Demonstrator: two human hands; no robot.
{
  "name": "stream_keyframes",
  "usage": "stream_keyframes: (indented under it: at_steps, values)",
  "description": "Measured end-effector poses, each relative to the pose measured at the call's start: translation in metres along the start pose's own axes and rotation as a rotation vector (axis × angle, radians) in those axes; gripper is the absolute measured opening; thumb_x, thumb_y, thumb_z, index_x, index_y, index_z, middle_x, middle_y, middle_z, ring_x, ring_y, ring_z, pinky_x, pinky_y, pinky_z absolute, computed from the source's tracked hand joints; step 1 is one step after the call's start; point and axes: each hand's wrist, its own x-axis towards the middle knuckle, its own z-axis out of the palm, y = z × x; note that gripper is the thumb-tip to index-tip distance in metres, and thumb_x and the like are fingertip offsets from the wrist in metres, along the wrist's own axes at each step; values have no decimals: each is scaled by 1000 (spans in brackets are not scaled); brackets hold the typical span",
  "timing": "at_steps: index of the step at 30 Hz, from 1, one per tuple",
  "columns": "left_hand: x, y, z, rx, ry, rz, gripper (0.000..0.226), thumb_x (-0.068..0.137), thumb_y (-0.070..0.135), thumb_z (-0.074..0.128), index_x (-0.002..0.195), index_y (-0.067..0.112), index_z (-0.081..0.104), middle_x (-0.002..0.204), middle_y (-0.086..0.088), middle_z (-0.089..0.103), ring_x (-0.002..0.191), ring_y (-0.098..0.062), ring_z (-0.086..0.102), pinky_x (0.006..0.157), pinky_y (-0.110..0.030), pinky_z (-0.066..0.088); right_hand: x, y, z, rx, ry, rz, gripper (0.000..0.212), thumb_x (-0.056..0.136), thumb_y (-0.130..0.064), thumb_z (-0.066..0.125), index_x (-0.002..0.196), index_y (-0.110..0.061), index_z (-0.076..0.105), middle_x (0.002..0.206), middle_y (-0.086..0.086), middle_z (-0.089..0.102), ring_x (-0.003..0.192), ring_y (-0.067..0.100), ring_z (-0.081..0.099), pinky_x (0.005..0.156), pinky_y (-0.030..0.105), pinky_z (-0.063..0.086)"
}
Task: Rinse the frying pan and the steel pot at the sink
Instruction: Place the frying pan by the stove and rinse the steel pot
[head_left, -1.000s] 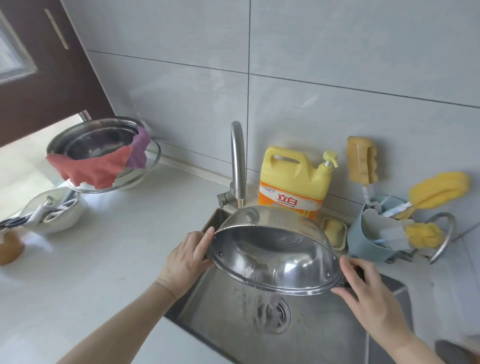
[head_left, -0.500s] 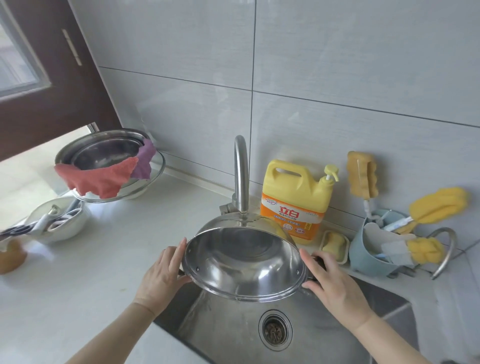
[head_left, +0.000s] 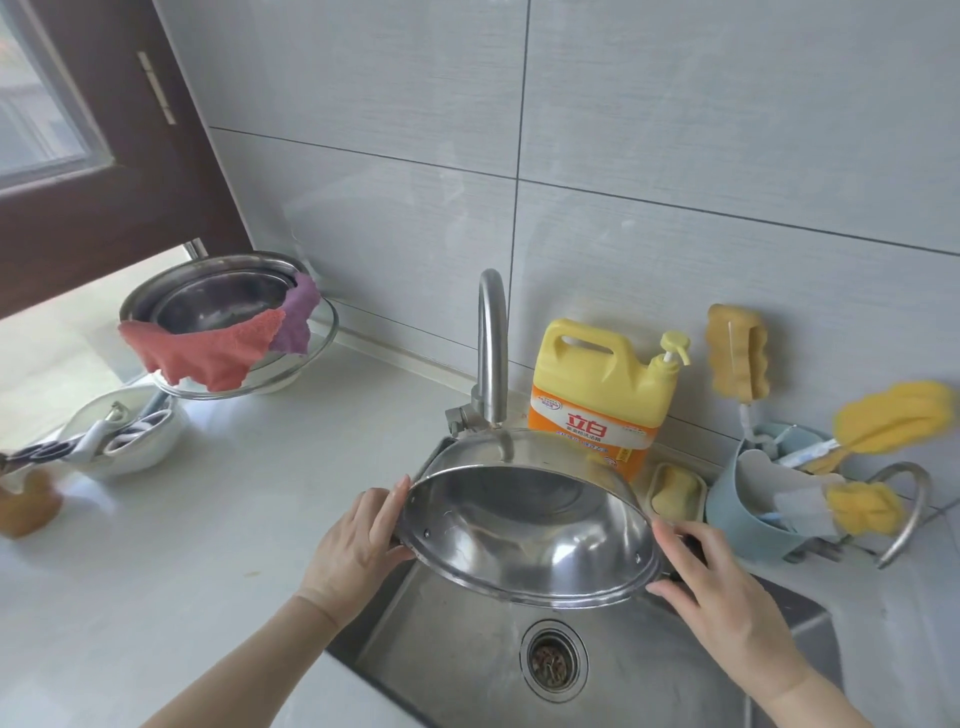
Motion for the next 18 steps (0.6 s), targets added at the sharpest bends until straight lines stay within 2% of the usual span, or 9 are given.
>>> stream_keyframes:
  at_steps: [2,3,4,6,10,12,14,16,18]
  values:
    - [6,9,3,34,96,95,114,76,35,78,157,15,1,100,-6,44,78,-21,45,47,-32,48,-8,6,-16,-98,78,-43,66,98,-44,45,154,-34,12,109,5,48,82,11,53,48,22,49]
    - [10,13,3,42,137,121,104,81,38,68,157,15,1,101,-6,44,78,-22,45,46,-33,47,-10,9,-23,-151,109,-58,57,101,-47,32,153,-30,17,108,6,48,81,11,51,48,22,49]
    - [16,18,2,41,168,138,99,84,38,64,157,15,1,101,-7,43,78,-22,45,45,-32,46,-11,12,-30,-199,137,-83,53,102,-48,28,149,-27,21,107,7,47,82,12,50,50,24,51]
    - [27,26,-1,48,222,173,99,84,37,64,156,15,1,101,-7,43,76,-22,45,48,-30,44,-11,16,-44,-252,209,-127,49,102,-46,31,145,-23,24,106,10,46,82,16,49,53,28,54]
    - [44,35,-6,58,316,241,101,83,30,68,156,16,-1,102,-9,45,76,-23,47,58,-27,38,-10,24,-67,-264,318,-158,51,100,-42,39,146,-26,23,105,14,47,78,22,51,55,32,55]
    - [48,38,-8,56,318,265,104,82,27,71,156,16,-1,103,-9,45,77,-24,49,56,-30,42,-12,27,-72,-288,329,-165,53,99,-40,43,145,-25,23,105,14,46,80,22,48,63,29,52]
    - [51,40,-8,60,323,274,104,82,27,71,156,16,0,103,-9,45,78,-24,49,53,-32,44,-13,30,-74,-309,311,-165,61,94,-37,50,147,-25,21,105,15,46,80,22,47,59,31,55]
    - [51,41,-8,62,325,281,103,82,28,70,156,15,0,102,-9,45,79,-24,48,53,-32,45,-14,30,-74,-314,305,-170,56,98,-37,45,147,-24,20,105,16,46,80,22,47,54,36,58]
    - [51,42,-9,62,317,285,102,82,28,69,156,15,0,101,-9,44,79,-24,47,53,-33,46,-16,29,-74,-302,296,-183,58,102,-39,38,153,-25,14,105,16,45,80,22,47,54,36,58]
